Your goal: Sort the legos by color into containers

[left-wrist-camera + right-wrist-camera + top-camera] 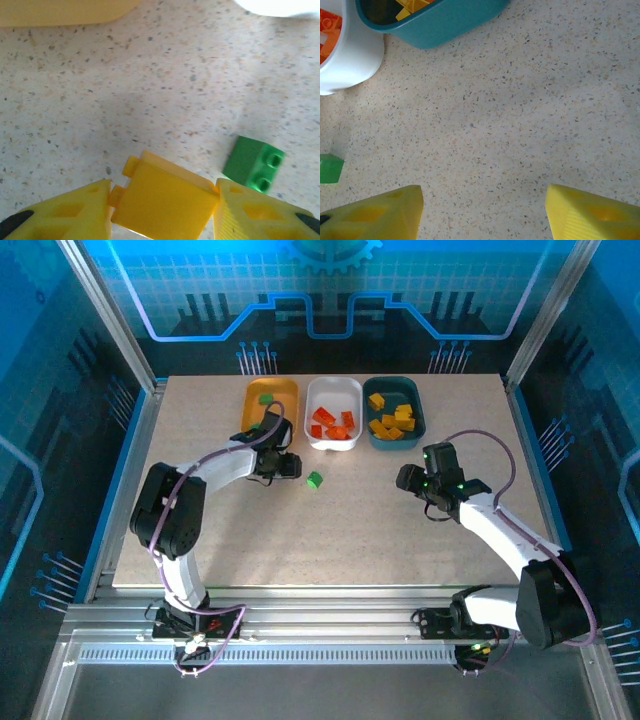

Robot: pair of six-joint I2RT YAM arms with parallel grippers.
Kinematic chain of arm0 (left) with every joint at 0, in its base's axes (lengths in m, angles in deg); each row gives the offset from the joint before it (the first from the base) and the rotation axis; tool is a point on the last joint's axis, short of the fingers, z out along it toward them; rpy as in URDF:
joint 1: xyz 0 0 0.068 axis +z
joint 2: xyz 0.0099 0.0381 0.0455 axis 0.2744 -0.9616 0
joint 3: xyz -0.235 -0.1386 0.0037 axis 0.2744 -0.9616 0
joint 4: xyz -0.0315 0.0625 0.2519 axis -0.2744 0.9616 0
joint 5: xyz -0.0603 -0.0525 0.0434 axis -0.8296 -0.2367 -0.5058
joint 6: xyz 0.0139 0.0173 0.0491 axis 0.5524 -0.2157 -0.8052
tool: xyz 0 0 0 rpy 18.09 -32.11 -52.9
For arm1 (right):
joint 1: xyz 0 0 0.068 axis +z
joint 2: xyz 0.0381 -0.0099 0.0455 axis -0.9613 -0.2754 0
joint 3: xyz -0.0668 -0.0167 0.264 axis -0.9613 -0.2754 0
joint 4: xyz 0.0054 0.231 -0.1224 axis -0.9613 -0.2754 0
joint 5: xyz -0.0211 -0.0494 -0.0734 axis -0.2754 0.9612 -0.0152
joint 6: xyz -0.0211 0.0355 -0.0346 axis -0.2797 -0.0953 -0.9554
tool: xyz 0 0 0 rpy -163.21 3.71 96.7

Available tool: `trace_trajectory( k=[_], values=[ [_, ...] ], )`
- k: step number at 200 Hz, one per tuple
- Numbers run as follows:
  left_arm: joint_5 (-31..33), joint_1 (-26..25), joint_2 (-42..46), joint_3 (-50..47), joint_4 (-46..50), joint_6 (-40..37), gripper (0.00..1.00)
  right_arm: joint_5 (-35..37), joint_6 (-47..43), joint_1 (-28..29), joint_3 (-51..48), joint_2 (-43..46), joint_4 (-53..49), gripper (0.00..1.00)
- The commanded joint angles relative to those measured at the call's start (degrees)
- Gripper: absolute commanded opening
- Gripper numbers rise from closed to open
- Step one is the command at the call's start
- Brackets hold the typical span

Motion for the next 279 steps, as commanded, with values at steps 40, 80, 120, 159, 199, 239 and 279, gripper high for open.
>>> trace_trajectory(
  k=[40,80,120,159,199,239,279],
  values=[
    [-8.7,-7.6,-6.0,16.2,1.5,2.8,0.49,2.6,0.4,0.8,1.3,-1.0,-0.7,0.67],
    [-16.7,-8.7,-16.7,27.7,-5.2,7.1,0.47,3.7,0.5,0.5,1.1,-0.3,-1.1,0.67],
    [-18.5,-9.8,-26.5,41.8,-7.1,8.9,0.47,3.8,0.7,-0.1,0.6,0.4,-1.0,0.67],
    [-18.5,-10.3,-33.7,52.8,-5.3,10.6,0.47,2.4,1.0,-0.6,0.4,0.9,-0.8,0.67],
    [-18.0,-10.6,-38.8,60.9,-3.4,12.9,0.48,1.1,1.1,-1.3,-0.2,1.9,-0.2,0.67],
    [-18.3,-10.7,-46.2,73.7,-0.7,16.1,0.55,-0.4,1.2,-1.7,-0.3,2.5,-0.2,0.68],
    [-18.4,-10.8,-45.8,75.3,-1.0,17.2,0.81,-0.6,1.2,-1.9,-0.3,3.2,-0.3,0.68]
  ],
)
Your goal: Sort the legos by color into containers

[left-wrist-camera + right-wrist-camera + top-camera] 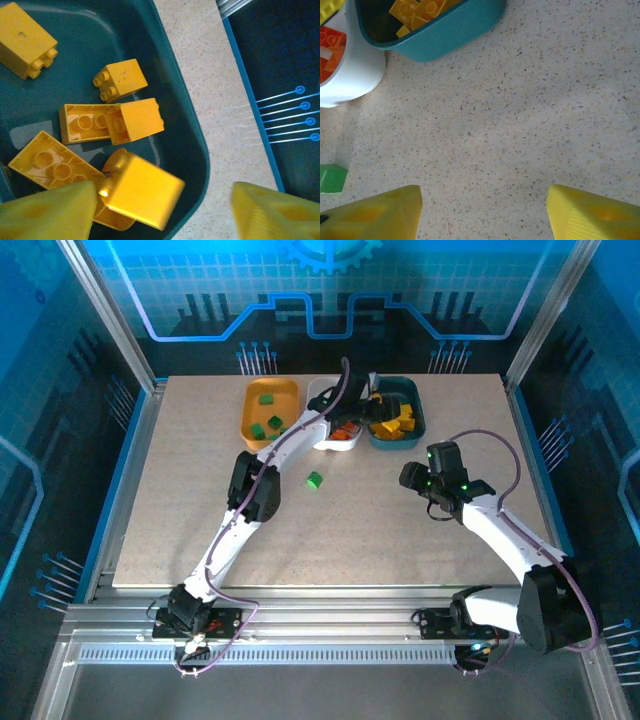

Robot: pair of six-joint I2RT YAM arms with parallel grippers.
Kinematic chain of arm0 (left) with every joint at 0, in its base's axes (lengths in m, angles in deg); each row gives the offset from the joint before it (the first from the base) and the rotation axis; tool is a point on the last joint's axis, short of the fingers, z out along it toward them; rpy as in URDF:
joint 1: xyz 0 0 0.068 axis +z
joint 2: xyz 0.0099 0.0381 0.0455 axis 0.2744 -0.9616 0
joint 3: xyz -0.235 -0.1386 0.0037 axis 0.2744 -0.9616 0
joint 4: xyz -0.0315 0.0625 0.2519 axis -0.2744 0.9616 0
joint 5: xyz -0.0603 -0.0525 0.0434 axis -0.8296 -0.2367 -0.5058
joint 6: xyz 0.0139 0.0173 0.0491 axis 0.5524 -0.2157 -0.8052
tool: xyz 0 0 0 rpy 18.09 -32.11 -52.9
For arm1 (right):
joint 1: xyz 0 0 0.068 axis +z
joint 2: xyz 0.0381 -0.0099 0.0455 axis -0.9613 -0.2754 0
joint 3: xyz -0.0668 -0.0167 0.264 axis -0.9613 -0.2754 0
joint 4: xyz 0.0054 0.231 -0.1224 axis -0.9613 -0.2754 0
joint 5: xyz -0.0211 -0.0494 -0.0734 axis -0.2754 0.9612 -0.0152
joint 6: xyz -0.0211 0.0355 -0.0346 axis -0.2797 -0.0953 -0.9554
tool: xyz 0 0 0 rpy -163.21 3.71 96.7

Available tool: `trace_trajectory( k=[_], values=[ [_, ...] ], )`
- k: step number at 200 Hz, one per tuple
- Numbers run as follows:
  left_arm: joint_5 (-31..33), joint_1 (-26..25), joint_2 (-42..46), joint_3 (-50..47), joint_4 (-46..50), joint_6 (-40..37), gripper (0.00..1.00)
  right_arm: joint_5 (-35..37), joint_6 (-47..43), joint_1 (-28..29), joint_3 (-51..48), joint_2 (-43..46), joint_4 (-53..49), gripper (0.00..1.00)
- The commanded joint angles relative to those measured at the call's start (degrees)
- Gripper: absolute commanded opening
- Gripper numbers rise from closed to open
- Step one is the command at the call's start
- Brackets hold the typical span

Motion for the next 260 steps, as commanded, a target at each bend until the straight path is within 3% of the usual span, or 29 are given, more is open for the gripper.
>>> trace_trajectory(
  k=[1,30,51,76,91,119,144,182,218,260],
  values=[
    [-1.5,-0.5,0.7,2.4,1.5,1.3,0.81,-0.9,0.8,-0.7,-0.3,1.7,-0.3,0.68],
    [-2.4,-0.4,7.3,-0.9,2.1,-0.8,0.83,-1.1,0.3,-0.5,-0.7,2.6,0.3,0.68],
    [-1.2,-0.4,18.0,-12.7,-0.2,-3.9,0.84,-1.4,-2.5,2.2,-0.7,1.8,3.1,0.68],
    [6.6,0.7,39.2,-44.3,-13.3,-5.9,0.98,0.3,-8.2,10.5,3.3,-4.1,3.9,0.70],
    [9.8,3.6,51.2,-62.8,-19.9,-2.8,0.99,1.3,-11.1,15.9,6.4,-8.3,3.7,0.73],
    [7.1,14.0,70.4,-91.4,-23.7,6.3,0.99,1.9,-16.2,24.2,12.0,-15.9,4.8,0.76],
    [6.0,19.6,82.7,-107.6,-21.6,7.9,0.99,3.0,-20.3,28.3,21.4,-27.0,0.0,0.79],
    [6.1,21.9,95.1,-118.6,-17.9,8.7,0.99,4.3,-23.4,28.9,37.6,-45.5,-10.5,0.78],
    [4.4,22.5,99.6,-119.7,-15.8,8.0,0.99,5.4,-25.7,27.8,45.5,-53.7,-13.5,0.75],
    [3.1,22.8,99.5,-119.5,-15.0,6.6,0.99,7.4,-25.1,25.4,52.8,-59.4,-16.0,0.66]
  ],
)
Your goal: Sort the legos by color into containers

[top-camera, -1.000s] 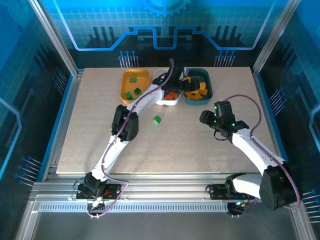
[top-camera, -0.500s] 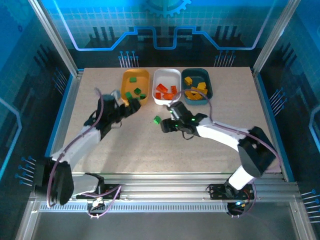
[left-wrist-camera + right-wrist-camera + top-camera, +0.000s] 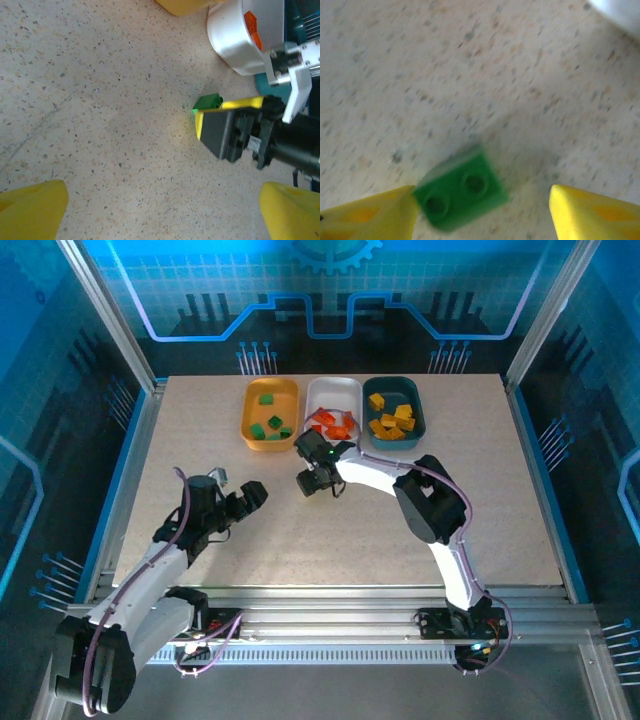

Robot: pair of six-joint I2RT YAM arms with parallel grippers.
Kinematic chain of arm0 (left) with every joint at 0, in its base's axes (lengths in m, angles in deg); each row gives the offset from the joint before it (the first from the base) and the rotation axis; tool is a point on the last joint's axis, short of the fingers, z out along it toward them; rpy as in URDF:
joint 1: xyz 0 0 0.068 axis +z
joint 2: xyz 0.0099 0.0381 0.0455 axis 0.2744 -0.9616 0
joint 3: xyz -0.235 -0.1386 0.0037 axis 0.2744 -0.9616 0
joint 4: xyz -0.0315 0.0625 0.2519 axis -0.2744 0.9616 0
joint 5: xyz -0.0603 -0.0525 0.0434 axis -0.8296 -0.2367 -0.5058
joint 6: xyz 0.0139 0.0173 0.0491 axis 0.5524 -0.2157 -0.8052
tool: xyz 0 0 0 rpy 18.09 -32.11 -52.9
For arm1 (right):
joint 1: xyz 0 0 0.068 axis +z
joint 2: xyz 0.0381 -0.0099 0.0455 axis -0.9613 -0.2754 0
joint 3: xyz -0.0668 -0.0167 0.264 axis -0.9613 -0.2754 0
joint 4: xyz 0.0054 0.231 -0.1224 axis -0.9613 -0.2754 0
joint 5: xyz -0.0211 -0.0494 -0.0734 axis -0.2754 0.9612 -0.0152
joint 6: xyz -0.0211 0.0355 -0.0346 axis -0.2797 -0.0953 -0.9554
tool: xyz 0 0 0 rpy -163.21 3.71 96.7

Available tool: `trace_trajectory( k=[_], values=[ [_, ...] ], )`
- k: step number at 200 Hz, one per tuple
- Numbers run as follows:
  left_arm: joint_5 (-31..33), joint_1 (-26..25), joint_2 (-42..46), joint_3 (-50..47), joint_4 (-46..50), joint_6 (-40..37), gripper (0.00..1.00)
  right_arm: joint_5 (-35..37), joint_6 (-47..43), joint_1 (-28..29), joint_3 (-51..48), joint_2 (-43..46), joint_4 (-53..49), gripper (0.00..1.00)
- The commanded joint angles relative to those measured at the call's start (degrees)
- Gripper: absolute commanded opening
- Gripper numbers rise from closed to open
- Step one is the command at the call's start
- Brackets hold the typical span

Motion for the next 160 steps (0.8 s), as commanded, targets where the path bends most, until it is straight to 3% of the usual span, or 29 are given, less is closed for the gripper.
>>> trace_trajectory(
  k=[1,52,76,119,160],
  values=[
    [-1.9,0.9,0.2,0.4,1.4,-1.3,0.99,2.1,-0.7,-2.2,2.8,-3.8,-4.5,0.66],
    [-2.1,1.1,0.0,0.7,1.1,-1.1,0.99,-1.4,-0.5,-3.7,3.4,-3.0,-3.7,0.40],
    [-2.0,1.1,-1.0,1.0,0.8,-0.8,0.99,-3.2,1.7,-3.1,1.5,0.5,-2.5,0.33],
    [3.3,1.3,-2.4,-0.7,0.9,2.6,0.99,-5.8,6.4,-1.9,3.8,6.7,3.0,0.33],
    [3.3,1.7,-1.4,-5.7,-0.6,7.5,0.99,-9.3,7.4,-3.1,26.9,-7.1,-2.3,0.35]
  ],
)
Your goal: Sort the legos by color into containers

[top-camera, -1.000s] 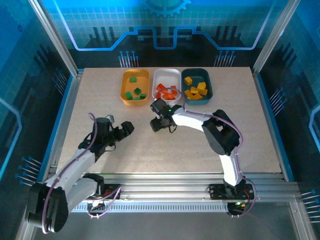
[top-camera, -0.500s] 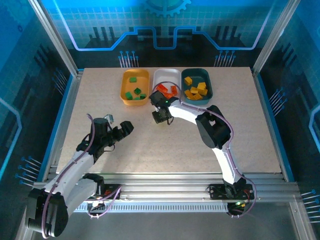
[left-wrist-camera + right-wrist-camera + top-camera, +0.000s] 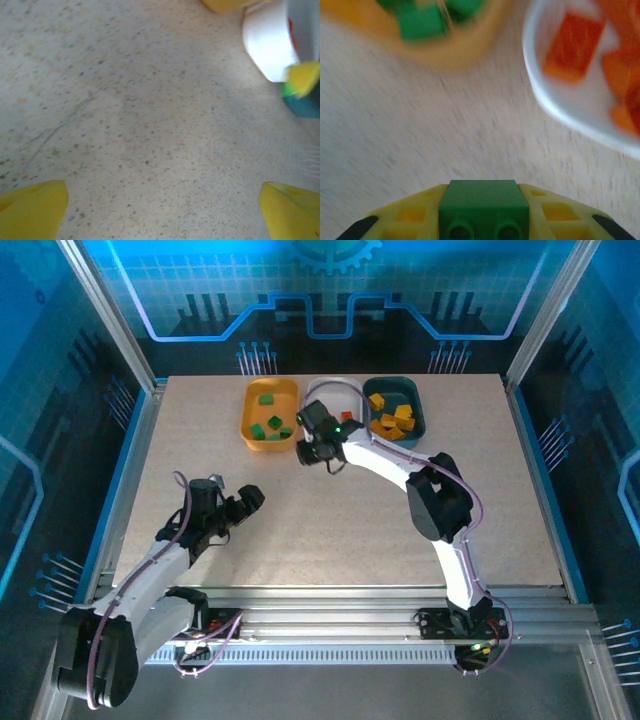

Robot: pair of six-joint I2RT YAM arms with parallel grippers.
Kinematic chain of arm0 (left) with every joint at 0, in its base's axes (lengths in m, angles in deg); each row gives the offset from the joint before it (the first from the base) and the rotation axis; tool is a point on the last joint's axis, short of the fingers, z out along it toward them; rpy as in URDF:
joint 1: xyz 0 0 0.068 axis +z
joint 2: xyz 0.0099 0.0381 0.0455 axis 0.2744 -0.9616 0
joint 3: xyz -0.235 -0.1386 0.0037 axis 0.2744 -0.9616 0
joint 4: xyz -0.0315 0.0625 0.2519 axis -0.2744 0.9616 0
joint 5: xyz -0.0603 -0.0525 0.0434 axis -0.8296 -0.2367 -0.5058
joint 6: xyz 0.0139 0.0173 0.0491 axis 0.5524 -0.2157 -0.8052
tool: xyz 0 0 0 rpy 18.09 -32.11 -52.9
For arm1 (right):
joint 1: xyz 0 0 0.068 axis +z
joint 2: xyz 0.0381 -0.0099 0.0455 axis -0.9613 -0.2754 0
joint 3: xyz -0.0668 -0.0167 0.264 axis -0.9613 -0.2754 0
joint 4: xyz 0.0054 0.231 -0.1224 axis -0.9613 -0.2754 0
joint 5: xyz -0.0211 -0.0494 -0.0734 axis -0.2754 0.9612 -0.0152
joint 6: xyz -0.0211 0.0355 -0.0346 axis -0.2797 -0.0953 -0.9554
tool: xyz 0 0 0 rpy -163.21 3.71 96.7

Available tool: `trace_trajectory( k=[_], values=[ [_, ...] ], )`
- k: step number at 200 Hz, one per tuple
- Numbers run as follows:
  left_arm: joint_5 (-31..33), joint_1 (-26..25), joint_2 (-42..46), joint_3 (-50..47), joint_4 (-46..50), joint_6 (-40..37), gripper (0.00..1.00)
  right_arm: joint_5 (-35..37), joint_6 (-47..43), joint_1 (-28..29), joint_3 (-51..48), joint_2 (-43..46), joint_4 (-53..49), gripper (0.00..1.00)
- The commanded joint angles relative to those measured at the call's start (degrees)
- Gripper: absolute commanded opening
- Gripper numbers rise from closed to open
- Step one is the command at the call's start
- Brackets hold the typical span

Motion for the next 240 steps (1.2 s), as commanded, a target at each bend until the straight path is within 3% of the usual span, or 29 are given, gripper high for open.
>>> trace_trajectory(
  k=[1,22,28,39,52,63,79,98,150,165,170,173,177,184,191,200,210,222,232,240],
  values=[
    [0.8,0.6,0.9,-2.9,-0.3,3.5,0.99,-3.7,1.7,-0.7,14.0,-8.0,-2.2,0.35],
    [-0.4,0.7,1.6,-4.3,0.4,3.8,0.99,-6.2,1.2,-1.7,30.5,-18.4,-8.4,0.39],
    [-0.9,0.8,1.8,-4.7,0.3,3.8,0.99,-7.1,1.2,-2.1,35.2,-21.0,-9.8,0.44],
    [-2.4,0.8,1.9,-5.5,-0.9,3.7,0.99,-9.7,1.8,-2.9,43.3,-25.3,-11.8,0.65],
    [-3.6,0.8,2.0,-5.2,-0.9,3.0,0.99,-10.4,2.5,-3.4,50.4,-27.8,-14.4,0.70],
    [-4.3,0.8,2.1,-4.6,-0.5,2.3,0.99,-9.8,2.2,-3.5,50.7,-26.3,-14.6,0.71],
    [-4.4,0.8,2.3,-3.9,-0.4,2.0,0.99,-8.8,1.9,-3.4,43.1,-20.8,-12.1,0.71],
    [-4.1,0.8,2.1,-3.7,-1.8,2.4,0.99,-8.3,1.2,-3.1,26.1,-10.1,-5.2,0.70],
    [-1.2,0.5,3.2,1.8,-1.9,0.8,0.99,-11.0,2.2,-1.4,-22.1,28.0,19.6,0.73],
    [2.1,-0.6,3.9,3.5,-2.2,0.1,0.99,-11.9,3.7,-0.9,-35.2,38.6,27.5,0.80],
    [4.3,-1.3,3.9,4.4,-1.5,0.1,0.99,-11.2,5.7,-0.6,-38.8,41.6,28.9,0.87],
    [5.9,-1.7,3.8,5.0,-0.7,0.1,0.99,-10.7,6.9,-0.6,-40.8,43.2,29.7,0.98],
    [8.1,-2.5,3.6,5.7,0.2,0.4,0.99,-9.6,8.2,-0.3,-43.3,45.0,30.8,1.00],
    [12.2,-3.7,3.3,6.6,1.4,0.5,0.99,-5.5,10.5,0.4,-46.9,47.0,32.1,1.00],
    [15.7,-5.1,2.9,6.8,1.1,-0.2,0.99,3.6,12.9,1.2,-49.0,47.8,31.0,1.00],
    [20.5,-6.5,2.2,6.9,0.6,-1.2,0.99,12.8,13.3,1.4,-48.6,47.3,24.3,1.00],
    [25.0,-7.3,1.1,7.6,1.2,-3.8,0.99,18.1,9.9,0.5,-46.3,45.5,16.2,1.00],
    [30.3,-8.1,-0.1,8.9,3.3,-6.5,0.99,15.1,5.9,-2.4,-45.6,43.7,12.1,1.00],
    [32.9,-8.1,-0.7,8.6,2.0,-10.5,0.99,7.7,2.3,-5.7,-48.3,44.3,15.2,1.00],
    [35.2,-8.1,-0.5,7.6,-0.6,-13.3,0.99,5.8,0.7,-7.6,-51.5,46.0,19.1,1.00]
  ],
)
